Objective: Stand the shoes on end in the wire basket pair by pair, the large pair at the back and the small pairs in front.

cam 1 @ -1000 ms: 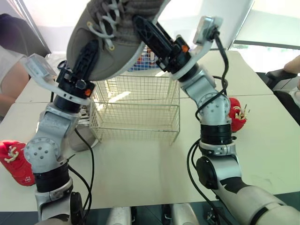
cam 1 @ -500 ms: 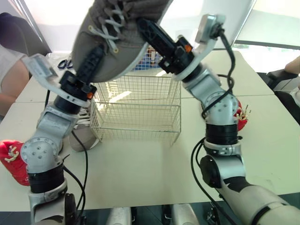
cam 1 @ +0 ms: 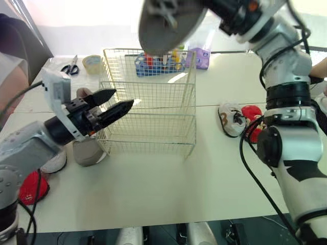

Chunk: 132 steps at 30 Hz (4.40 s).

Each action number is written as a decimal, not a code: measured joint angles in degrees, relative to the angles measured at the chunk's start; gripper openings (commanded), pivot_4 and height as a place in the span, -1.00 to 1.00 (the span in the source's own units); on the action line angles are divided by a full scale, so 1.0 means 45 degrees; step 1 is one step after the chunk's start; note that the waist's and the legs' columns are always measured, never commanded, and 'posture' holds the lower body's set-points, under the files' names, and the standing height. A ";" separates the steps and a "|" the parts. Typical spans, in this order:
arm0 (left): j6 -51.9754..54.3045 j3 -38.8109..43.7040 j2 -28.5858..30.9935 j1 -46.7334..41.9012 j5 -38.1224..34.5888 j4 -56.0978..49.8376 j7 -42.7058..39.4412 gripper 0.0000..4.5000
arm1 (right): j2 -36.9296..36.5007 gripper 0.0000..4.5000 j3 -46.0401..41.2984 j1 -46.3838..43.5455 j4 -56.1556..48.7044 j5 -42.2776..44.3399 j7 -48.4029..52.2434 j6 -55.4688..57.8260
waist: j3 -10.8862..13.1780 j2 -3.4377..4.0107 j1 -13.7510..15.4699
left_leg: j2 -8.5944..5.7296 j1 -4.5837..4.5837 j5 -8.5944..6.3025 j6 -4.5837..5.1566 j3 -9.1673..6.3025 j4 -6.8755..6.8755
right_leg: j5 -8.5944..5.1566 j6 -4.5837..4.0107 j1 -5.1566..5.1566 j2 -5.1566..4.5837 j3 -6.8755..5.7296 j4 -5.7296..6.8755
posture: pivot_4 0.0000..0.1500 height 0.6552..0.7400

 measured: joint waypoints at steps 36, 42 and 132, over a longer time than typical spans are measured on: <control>-0.1388 -0.0701 -0.1713 0.1003 -0.0329 -0.0438 0.1999 0.90 | -0.1287 0.99 -0.0747 0.0967 -0.1213 -0.2104 0.0887 -0.0330 | 0.0024 0.0029 0.0087 | -0.0005 -0.0011 0.0047 -0.0084 -0.0004 0.0015 | 0.0004 0.0001 0.0001 -0.0011 -0.0011 0.0011 | 1.00 1.00; -0.1114 0.1149 0.1092 -0.0230 0.1588 0.2613 0.2961 0.90 | -0.2886 0.99 -0.0972 0.1163 -0.4048 -0.0687 0.1146 0.3316 | 0.0027 0.0033 0.0059 | 0.0001 -0.0002 0.0019 -0.0037 -0.0005 0.0005 | 0.0002 0.0001 -0.0001 0.0006 -0.0018 0.0015 | 1.00 1.00; -0.8515 -0.2295 -0.6696 -1.0692 1.4507 0.9391 -0.1064 -0.86 | -0.7313 1.00 -0.0468 0.7781 -1.4165 0.3038 -0.2218 0.9658 | 0.0014 -0.0160 0.0413 | -0.0038 -0.0018 -0.0010 0.0053 -0.0010 0.0168 | 0.0058 0.0095 0.0082 -0.0041 -0.0034 0.0020 | 1.00 1.00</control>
